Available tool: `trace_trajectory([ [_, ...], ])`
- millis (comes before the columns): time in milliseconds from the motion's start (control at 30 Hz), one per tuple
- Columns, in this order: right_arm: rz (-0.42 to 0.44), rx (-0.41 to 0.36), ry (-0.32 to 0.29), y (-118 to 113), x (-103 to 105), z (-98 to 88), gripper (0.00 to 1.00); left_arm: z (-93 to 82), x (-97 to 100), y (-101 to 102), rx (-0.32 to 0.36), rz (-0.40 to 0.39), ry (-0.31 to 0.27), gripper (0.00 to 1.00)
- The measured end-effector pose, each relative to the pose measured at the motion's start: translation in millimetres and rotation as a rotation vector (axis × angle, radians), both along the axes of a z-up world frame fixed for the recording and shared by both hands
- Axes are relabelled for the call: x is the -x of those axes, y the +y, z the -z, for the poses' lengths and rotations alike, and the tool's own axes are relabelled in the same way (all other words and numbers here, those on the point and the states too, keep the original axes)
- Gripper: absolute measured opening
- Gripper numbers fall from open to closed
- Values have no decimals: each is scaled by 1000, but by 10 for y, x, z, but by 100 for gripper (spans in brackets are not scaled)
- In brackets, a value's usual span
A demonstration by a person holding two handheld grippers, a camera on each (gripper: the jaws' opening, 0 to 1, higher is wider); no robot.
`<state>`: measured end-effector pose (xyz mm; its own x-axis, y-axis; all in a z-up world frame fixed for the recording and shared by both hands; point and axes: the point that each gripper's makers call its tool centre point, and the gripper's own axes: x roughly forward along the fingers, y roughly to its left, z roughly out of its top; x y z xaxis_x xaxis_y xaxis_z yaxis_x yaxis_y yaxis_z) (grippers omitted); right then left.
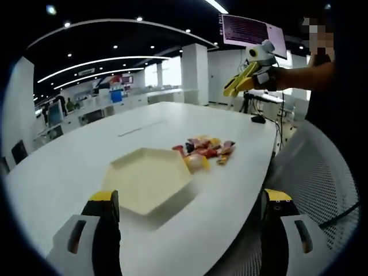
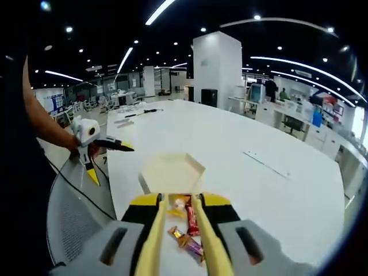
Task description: Place the target food into the container with the food tongs after gripping and lifting it, then release it inside without dropping or visibly crushing the food.
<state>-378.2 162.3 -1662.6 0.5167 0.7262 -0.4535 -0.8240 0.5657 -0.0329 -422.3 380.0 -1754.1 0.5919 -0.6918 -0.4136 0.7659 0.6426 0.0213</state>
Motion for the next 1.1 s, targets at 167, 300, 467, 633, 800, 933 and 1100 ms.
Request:
trace_trajectory([
  [167, 11, -1, 0, 24, -69, 106, 25, -14, -2, 12, 5, -6, -9, 100],
  [300, 29, -5, 18, 60, -105, 197, 26, 10, 17, 1, -2, 2, 0, 100],
  [467, 36, -5, 30, 143, -102, 270, 26, 46, 33, -11, -19, 16, 2, 100],
  [633, 40, -12, 35, 231, -143, 336, 26, 49, 23, 7, -17, 10, 4, 100],
  [800, 39, -5, 34, 313, -184, 424, 27, 66, 26, 8, -17, 11, 12, 100],
  [933, 42, -7, 44, 368, -233, 514, 27, 92, 38, 9, -24, 12, 26, 100],
  [1100, 52, -10, 76, 488, -284, 701, 26, 110, 18, 32, -44, 0, 20, 100],
])
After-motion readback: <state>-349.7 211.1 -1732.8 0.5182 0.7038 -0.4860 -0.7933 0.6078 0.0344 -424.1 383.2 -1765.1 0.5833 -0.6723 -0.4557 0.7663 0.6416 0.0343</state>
